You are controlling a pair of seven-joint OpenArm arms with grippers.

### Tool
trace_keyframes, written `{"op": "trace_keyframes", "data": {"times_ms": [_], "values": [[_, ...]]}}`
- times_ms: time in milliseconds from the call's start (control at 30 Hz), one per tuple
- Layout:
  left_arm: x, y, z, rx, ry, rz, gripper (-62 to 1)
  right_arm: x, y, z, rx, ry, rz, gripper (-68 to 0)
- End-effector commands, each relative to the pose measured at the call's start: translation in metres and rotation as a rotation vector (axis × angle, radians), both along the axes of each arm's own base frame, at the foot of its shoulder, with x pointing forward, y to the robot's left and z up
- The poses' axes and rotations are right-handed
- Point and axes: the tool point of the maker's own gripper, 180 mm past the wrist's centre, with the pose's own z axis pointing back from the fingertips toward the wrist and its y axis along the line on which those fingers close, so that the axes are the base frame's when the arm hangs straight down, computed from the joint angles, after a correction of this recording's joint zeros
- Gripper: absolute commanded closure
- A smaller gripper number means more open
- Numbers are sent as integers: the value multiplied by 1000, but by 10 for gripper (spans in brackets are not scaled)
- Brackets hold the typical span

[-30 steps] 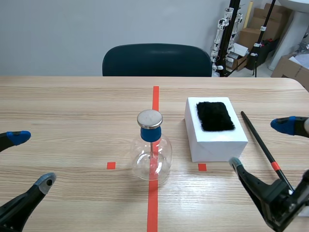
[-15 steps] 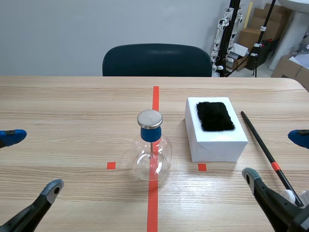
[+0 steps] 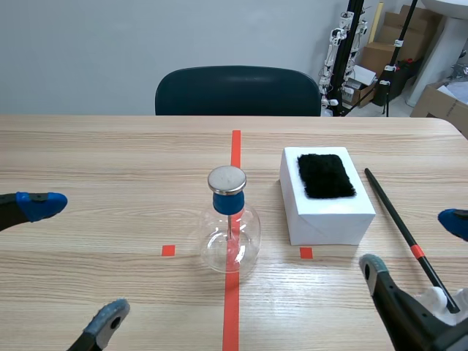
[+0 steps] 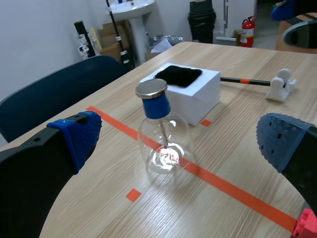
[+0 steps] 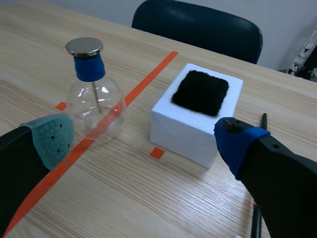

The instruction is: Do the electroscope experiment. return to the home posture

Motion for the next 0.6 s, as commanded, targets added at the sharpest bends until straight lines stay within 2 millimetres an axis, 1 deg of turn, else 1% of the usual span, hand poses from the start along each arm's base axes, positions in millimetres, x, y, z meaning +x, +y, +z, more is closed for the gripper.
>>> {"op": "trace_keyframes", "data": {"times_ms": [0,100,567], "values": [[1,-2,3,-5,2,0,-623,2,3,11,34,-47,13,-578],[2,-5,4,9,6,-1,-623,1,6,18,57,-77,19,-578],[5,-2,2,56,-4,-22,-623,2,6,18,57,-81,19,-578]]}}
